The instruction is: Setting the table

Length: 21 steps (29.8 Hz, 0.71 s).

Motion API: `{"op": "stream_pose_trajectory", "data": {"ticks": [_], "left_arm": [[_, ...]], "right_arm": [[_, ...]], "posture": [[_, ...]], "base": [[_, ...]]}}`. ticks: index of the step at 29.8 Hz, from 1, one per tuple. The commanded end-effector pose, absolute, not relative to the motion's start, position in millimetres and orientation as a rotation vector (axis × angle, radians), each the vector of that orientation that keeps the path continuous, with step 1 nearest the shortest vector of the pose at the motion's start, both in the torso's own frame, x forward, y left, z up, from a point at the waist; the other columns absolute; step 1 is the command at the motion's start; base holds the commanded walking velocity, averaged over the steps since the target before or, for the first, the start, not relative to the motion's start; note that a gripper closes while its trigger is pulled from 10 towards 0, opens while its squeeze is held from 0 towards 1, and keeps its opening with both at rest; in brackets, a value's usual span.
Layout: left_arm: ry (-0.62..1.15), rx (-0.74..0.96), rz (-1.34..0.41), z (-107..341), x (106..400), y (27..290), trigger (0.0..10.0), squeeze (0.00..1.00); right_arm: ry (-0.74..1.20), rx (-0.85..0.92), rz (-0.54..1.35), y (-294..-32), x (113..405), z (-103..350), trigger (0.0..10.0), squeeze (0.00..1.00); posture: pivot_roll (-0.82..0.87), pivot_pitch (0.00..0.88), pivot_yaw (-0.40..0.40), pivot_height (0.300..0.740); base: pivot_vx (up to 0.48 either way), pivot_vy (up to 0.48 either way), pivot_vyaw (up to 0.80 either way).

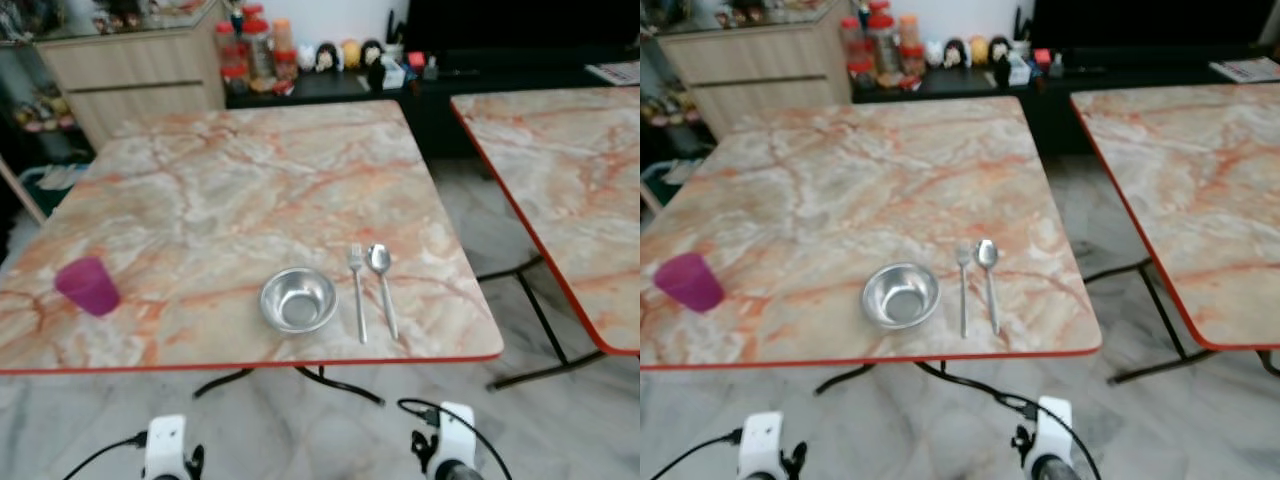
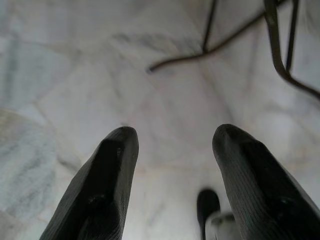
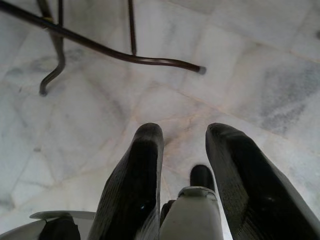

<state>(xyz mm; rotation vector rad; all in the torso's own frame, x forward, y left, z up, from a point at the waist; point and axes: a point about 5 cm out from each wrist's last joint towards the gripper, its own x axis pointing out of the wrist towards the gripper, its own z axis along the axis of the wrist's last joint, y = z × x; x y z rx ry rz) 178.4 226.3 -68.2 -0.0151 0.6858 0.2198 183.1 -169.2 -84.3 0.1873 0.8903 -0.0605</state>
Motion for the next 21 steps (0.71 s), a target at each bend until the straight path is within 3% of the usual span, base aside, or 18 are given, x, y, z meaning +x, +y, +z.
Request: {"op": "stream_pose_trajectory", "data": {"ticks": [1,8,12,19,21], "left_arm": [[0.655,-0.011,0.230,-64.7,181.5,228.6,10.0,0.00],[0.411,0.042,0.347,-34.9,183.7,249.7,10.0,0.00],[0.186,0.150,0.428,10.2,195.2,261.2,10.0,0.00],[-0.002,0.187,0.459,53.9,206.3,254.6,10.0,0.00],[-0.070,0.180,0.391,73.0,221.2,241.3,10.0,0.00]], "right_arm": [[0.899,0.184,-0.059,-169.4,182.1,-85.0,10.0,0.00],[0.905,0.177,-0.042,-166.7,182.2,-85.2,10.0,0.00],[0.909,0.171,-0.035,-166.4,182.2,-85.3,10.0,0.00],[0.908,0.171,-0.023,-163.0,184.0,-84.7,10.0,0.00],[0.909,0.171,-0.021,-162.6,184.2,-84.7,10.0,0.00]], "posture": [[-0.09,0.000,0.064,0.740],[-0.06,0.000,0.055,0.740],[-0.05,0.000,0.051,0.740],[-0.03,0.000,0.051,0.740],[-0.03,0.000,0.049,0.740]], "base": [[0.000,0.000,0.00],[0.000,0.000,0.00],[0.000,0.000,0.00],[0.000,0.000,0.00],[0.000,0.000,0.00]]}}
